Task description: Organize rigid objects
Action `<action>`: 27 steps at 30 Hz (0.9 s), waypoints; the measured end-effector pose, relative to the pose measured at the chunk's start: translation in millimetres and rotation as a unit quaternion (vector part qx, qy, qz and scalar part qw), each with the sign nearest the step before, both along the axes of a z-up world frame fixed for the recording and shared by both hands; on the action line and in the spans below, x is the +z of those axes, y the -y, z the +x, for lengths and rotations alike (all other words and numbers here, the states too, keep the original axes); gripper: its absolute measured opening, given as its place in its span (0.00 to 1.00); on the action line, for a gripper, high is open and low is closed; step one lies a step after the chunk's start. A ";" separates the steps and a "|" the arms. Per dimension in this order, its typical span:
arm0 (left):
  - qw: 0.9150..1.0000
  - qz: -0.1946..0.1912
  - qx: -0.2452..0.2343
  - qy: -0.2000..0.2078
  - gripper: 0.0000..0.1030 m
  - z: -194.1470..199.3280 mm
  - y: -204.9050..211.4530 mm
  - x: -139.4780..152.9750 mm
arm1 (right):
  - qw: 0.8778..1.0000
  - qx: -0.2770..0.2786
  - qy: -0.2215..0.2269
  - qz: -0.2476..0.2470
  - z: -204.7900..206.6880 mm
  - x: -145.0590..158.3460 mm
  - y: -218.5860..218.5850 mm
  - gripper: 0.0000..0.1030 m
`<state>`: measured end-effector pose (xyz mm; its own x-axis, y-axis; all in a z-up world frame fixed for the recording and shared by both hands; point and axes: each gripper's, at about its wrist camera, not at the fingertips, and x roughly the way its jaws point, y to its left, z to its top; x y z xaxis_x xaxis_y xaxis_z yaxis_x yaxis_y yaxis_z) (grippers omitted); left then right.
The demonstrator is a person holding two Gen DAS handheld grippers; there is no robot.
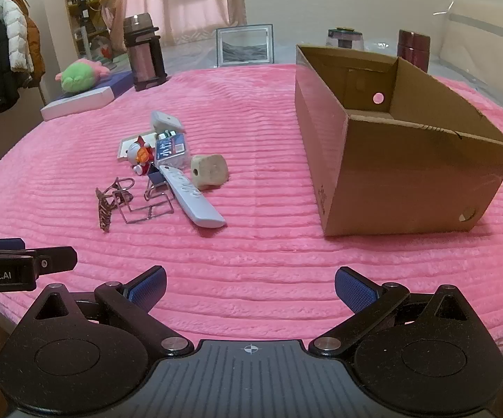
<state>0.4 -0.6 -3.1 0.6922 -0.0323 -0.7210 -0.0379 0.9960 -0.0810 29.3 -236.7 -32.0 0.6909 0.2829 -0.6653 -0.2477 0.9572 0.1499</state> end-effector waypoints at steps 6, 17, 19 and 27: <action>1.000 -0.001 0.001 0.000 0.91 0.2 -2.6 0.8 | 1.000 0.000 0.001 -0.002 1.3 -0.5 -0.6 0.98; 1.000 0.003 0.002 0.002 0.91 -0.3 -6.0 1.2 | 1.000 0.002 0.001 -0.003 1.2 -1.5 -1.8 0.98; 1.000 0.004 0.002 0.003 0.91 -0.3 -6.2 1.7 | 1.000 0.002 0.001 -0.002 1.3 -1.8 -2.1 0.98; 1.000 0.003 0.002 0.002 0.91 -0.1 -6.6 2.4 | 1.000 0.002 0.001 -0.003 1.3 -1.7 -2.1 0.98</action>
